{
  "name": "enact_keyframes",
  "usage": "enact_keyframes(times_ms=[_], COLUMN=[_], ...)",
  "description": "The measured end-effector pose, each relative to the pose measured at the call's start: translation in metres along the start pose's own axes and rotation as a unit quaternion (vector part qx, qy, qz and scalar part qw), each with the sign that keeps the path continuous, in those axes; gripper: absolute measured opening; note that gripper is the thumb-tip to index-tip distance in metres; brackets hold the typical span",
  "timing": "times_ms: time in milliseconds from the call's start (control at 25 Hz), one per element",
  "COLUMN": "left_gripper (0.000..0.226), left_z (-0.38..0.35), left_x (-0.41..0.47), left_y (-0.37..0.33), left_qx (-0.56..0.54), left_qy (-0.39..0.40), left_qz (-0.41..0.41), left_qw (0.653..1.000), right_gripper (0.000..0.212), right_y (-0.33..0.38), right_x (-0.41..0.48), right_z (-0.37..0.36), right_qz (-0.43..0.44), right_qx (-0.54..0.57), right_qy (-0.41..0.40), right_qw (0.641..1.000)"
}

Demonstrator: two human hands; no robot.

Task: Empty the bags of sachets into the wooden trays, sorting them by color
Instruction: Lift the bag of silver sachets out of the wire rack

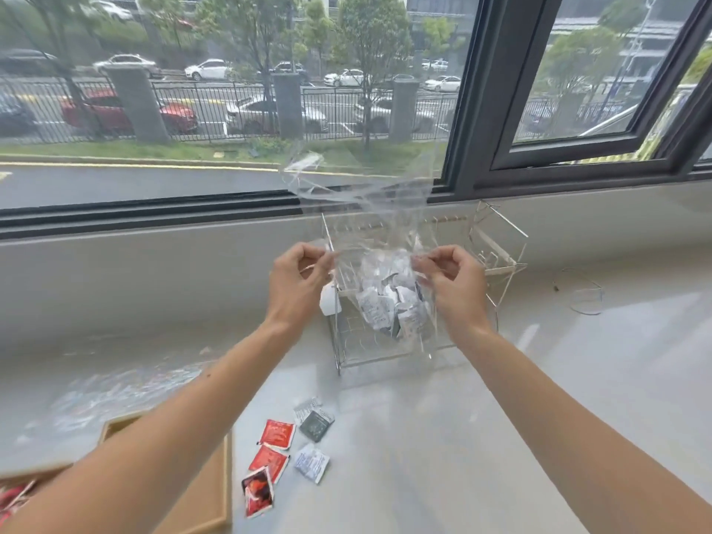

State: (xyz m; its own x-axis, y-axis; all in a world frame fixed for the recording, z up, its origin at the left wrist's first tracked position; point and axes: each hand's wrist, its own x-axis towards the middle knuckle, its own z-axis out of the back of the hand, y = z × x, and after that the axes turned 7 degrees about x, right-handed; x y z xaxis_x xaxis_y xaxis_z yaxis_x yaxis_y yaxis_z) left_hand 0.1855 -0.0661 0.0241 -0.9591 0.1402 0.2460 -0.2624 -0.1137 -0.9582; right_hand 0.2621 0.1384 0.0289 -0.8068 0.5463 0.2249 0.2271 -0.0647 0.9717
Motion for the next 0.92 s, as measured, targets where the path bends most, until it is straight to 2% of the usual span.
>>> enact_keyframes(times_ms=[200, 440, 680, 920], left_gripper=[0.021, 0.022, 0.014, 0.041], left_z=[0.075, 0.18, 0.266, 0.319], left_x=[-0.067, -0.145, -0.202, -0.231], left_y=[0.018, 0.037, 0.055, 0.054], left_qx=[-0.002, -0.053, -0.074, -0.033], left_qy=[-0.043, -0.067, -0.116, -0.122], left_qz=[0.01, 0.062, 0.098, 0.108], left_qw=[0.999, 0.994, 0.986, 0.986], right_gripper=[0.017, 0.012, 0.01, 0.016], right_y=[-0.005, -0.017, -0.028, -0.032], right_x=[-0.083, -0.184, -0.259, -0.281], right_z=[-0.04, -0.109, -0.169, -0.208], right_qz=[0.022, -0.061, -0.101, -0.135], right_qx=[-0.003, 0.054, 0.091, 0.135], right_qy=[0.016, 0.059, 0.096, 0.13], right_qw=[1.0, 0.995, 0.986, 0.973])
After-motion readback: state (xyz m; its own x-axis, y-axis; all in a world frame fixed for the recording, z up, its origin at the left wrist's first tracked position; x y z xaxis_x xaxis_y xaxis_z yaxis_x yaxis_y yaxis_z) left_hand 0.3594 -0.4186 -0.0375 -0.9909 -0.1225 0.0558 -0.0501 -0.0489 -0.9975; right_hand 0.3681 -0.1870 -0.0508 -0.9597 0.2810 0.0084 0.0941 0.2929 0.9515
